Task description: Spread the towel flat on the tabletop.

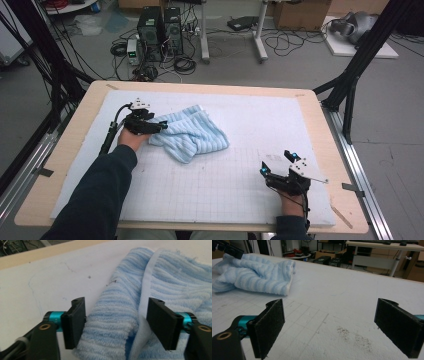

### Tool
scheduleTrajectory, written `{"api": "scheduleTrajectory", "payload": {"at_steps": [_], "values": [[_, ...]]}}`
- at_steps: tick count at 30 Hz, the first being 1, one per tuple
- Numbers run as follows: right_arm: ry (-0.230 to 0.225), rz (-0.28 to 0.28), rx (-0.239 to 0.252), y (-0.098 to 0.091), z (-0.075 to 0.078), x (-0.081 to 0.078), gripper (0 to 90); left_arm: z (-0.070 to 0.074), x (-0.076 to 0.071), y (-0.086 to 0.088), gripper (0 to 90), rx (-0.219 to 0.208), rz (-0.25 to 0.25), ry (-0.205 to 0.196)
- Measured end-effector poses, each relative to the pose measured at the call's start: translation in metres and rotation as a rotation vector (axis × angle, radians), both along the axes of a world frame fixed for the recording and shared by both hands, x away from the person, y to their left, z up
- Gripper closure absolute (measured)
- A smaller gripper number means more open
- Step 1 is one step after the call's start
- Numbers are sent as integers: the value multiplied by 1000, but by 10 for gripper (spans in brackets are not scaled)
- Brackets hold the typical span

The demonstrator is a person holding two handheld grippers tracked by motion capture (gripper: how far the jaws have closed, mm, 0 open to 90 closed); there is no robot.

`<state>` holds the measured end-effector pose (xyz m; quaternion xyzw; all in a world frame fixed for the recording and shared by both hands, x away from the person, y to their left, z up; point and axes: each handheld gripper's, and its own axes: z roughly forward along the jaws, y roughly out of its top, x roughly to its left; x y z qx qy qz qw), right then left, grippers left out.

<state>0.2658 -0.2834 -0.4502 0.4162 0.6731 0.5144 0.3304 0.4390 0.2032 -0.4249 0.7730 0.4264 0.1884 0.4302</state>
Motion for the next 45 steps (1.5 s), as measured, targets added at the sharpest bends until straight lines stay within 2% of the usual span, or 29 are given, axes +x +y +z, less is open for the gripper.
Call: {"api": "scheduleTrajectory", "payload": {"at_steps": [2, 3, 4, 6, 8, 12, 14, 16, 17, 22, 28, 29, 30, 31, 34, 35, 37, 38, 40, 41, 42, 45], "values": [[-2, 3, -2, 0, 0, 0, 85, -7, -2, 3, 559, -9, -12, 38], [-1, 2, 0, 0, 0, 0, 86, -8, -3, 3, 640, 8, -31, 55], [-1, 2, 0, 0, 0, 0, 86, -9, -4, 2, 640, 20, -53, 57], [0, 1, -1, 0, 0, 0, 86, -7, -7, -1, 767, 37, -71, 40], [0, 1, 0, 0, 0, 0, 86, -4, -9, -2, 813, 22, -87, 32], [1, 4, 1, 0, 0, 0, 85, 7, -18, -4, 824, -15, -137, 15], [0, 5, -3, 0, 0, 0, 86, 13, -24, -5, 824, -38, -156, -5], [3, 8, -6, 0, 0, 1, 86, 17, -31, -5, 825, -84, -164, -22], [8, 7, -6, 0, 0, 1, 86, 18, -34, -5, 826, -88, -170, -26], [14, 8, -6, 0, 1, 2, 86, 22, -50, -6, 828, -141, -208, -18], [24, -2, -15, 1, 1, 2, 86, 27, -70, -14, 828, -169, -285, -29], [45, 8, 7, 2, 2, 3, 86, 27, -74, -16, 828, -176, -298, -28], [45, 8, 7, 2, 2, 3, 86, 26, -77, -17, 828, -188, -307, -30], [53, 9, 20, 4, 3, 3, 86, 26, -80, -18, 828, -192, -317, -28], [55, 37, 20, 13, 5, 4, 85, 22, -90, -20, 828, -213, -333, -18], [57, 59, 19, 21, 8, 6, 85, 21, -93, -21, 828, -208, -345, -10], [57, 72, 13, 26, 10, 7, 85, 20, -99, -23, 828, -224, -353, -21], [54, 98, 4, 36, 15, 9, 85, 19, -102, -23, 828, -228, -358, -19], [47, 109, -2, 41, 18, 10, 85, 18, -107, -24, 827, -230, -365, -17], [41, 138, -9, 52, 24, 11, 85, 17, -109, -24, 827, -228, -372, -13], [41, 138, -9, 52, 24, 11, 85, 16, -111, -25, 827, -223, -378, -14], [38, 176, -11, 67, 28, 13, 85, 14, -116, -24, 827, -242, -374, -17]]}}
